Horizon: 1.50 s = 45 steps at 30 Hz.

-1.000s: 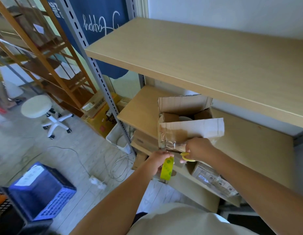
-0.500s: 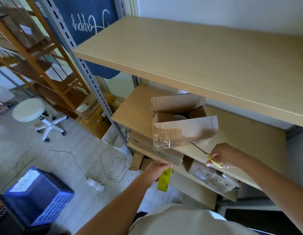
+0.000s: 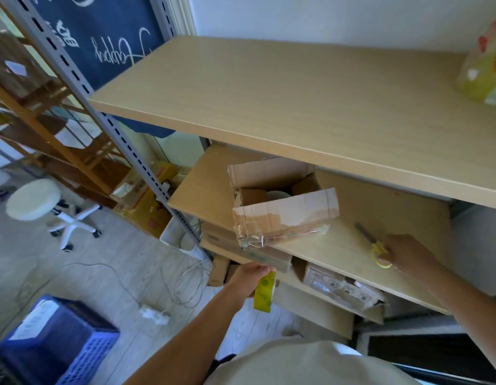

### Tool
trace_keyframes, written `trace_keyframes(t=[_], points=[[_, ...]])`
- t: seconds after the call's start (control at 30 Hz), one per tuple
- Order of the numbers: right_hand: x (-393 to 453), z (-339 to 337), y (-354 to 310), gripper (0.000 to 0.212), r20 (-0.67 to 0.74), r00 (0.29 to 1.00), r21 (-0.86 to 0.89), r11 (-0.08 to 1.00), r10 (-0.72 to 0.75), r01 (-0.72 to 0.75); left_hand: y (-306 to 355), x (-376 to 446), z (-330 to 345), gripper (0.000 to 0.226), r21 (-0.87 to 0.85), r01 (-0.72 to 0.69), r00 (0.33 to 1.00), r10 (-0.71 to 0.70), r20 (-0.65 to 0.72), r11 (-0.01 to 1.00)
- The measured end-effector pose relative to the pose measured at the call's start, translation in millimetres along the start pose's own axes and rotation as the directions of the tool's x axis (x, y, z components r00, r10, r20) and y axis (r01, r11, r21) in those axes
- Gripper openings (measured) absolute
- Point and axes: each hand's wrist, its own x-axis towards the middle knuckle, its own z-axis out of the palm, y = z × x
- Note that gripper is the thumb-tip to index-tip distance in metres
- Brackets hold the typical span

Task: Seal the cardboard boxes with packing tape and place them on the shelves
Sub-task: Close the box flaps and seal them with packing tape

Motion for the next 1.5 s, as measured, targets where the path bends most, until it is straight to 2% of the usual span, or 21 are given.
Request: trace_keyframes(t=[0.1, 0.2, 0.27, 0.33, 0.37, 0.4, 0.47, 0.5, 0.53, 0.63, 0.73, 0.9, 1.0, 1.1, 1.2, 1.23, 1.3, 1.4, 1.43, 1.47, 1.5], points=[[-2, 17, -10, 0.026, -0.121, 0.98, -0.119, 0.978, 0.158, -0.173, 1, 1, 0, 0.017, -0.006, -0.014, 1.0, 0.014, 0.011, 1.0], [-17, 13, -26, 0.022, -0.135, 0.964, -0.187, 0.95, 0.228, -0.251, 0, 0, -6, 0.018, -0.034, -0.026, 1.0, 0.026, 0.011, 0.999], [-34, -5, -47, 0.017, -0.171, 0.949, -0.135, 0.948, 0.264, -0.288, -3, -2, -12, 0.017, -0.04, -0.036, 0.999, 0.036, -0.003, 0.999], [-48, -23, -77, 0.014, -0.274, 0.956, -0.085, 0.988, 0.103, -0.13, -7, -2, -20, 0.016, -0.038, -0.033, 0.999, 0.032, -0.025, 0.999], [-56, -30, -97, 0.017, -0.348, 0.935, -0.121, 0.992, -0.071, 0.03, -9, -1, -23, 0.015, -0.033, -0.029, 0.999, 0.028, -0.029, 0.999], [-60, -33, -119, 0.019, -0.434, 0.857, -0.164, 0.959, -0.279, 0.23, -11, -2, -25, 0.014, -0.031, -0.027, 0.999, 0.026, -0.032, 0.999], [-64, -24, -164, 0.021, -0.524, 0.548, -0.3, 0.744, -0.652, 0.598, -15, -4, -29, 0.016, -0.022, -0.016, 0.999, 0.015, -0.046, 1.0], [-63, -19, -185, 0.034, -0.504, 0.422, -0.381, 0.632, -0.754, 0.675, -17, -4, -30, 0.017, -0.023, -0.014, 0.999, 0.013, -0.051, 1.0], [-57, -12, -205, 0.054, -0.437, 0.374, -0.449, 0.559, -0.818, 0.698, -19, -3, -31, 0.017, -0.03, -0.019, 0.998, 0.018, -0.056, 0.999], [-38, 2, -244, 0.096, -0.211, 0.488, -0.562, 0.514, -0.847, 0.648, -23, -5, -35, 0.017, -0.036, -0.023, 0.998, 0.021, -0.062, 0.999], [-21, 0, -262, 0.101, -0.09, 0.573, -0.578, 0.511, -0.815, 0.636, -27, -9, -43, 0.018, -0.038, -0.013, 0.998, 0.01, -0.062, 0.999], [-18, -11, -274, 0.099, -0.027, 0.599, -0.457, 0.543, -0.8, 0.705, -35, -10, -51, 0.018, -0.065, 0.012, 0.996, -0.018, -0.09, 0.998], [-18, -8, -272, 0.099, -0.039, 0.609, -0.461, 0.555, -0.793, 0.692, -34, -11, -51, 0.017, -0.083, 0.017, 0.996, -0.024, -0.089, 0.996], [-16, -5, -272, 0.1, -0.09, 0.575, -0.474, 0.543, -0.813, 0.693, -30, -10, -51, 0.018, -0.098, -0.001, 0.996, -0.007, -0.084, 0.995], [-17, -3, -273, 0.114, -0.109, 0.591, -0.547, 0.544, -0.8, 0.636, -24, -12, -51, 0.018, -0.124, -0.021, 0.996, 0.01, -0.088, 0.992], [-20, -2, -272, 0.119, -0.134, 0.571, -0.585, 0.53, -0.81, 0.614, -24, -12, -52, 0.018, -0.138, -0.033, 0.995, 0.019, -0.096, 0.99], [-33, 4, -274, 0.115, -0.186, 0.457, -0.632, 0.462, -0.87, 0.622, -23, -12, -56, 0.017, -0.17, -0.052, 0.993, 0.033, -0.111, 0.984], [-52, 26, -284, 0.081, -0.21, 0.18, -0.62, 0.273, -0.961, 0.736, -21, -16, -67, 0.016, -0.18, -0.07, 0.99, 0.047, -0.13, 0.981], [-57, 32, -290, 0.071, -0.223, 0.139, -0.596, 0.248, -0.965, 0.764, -22, -16, -71, 0.016, -0.187, -0.071, 0.99, 0.046, -0.133, 0.98], [-58, 39, -296, 0.066, -0.233, 0.139, -0.573, 0.252, -0.962, 0.78, -20, -18, -76, 0.016, -0.195, -0.072, 0.99, 0.046, -0.135, 0.978], [-57, 46, -303, 0.063, -0.239, 0.18, -0.545, 0.285, -0.954, 0.789, -19, -19, -81, 0.016, -0.201, -0.083, 0.989, 0.056, -0.135, 0.976]])
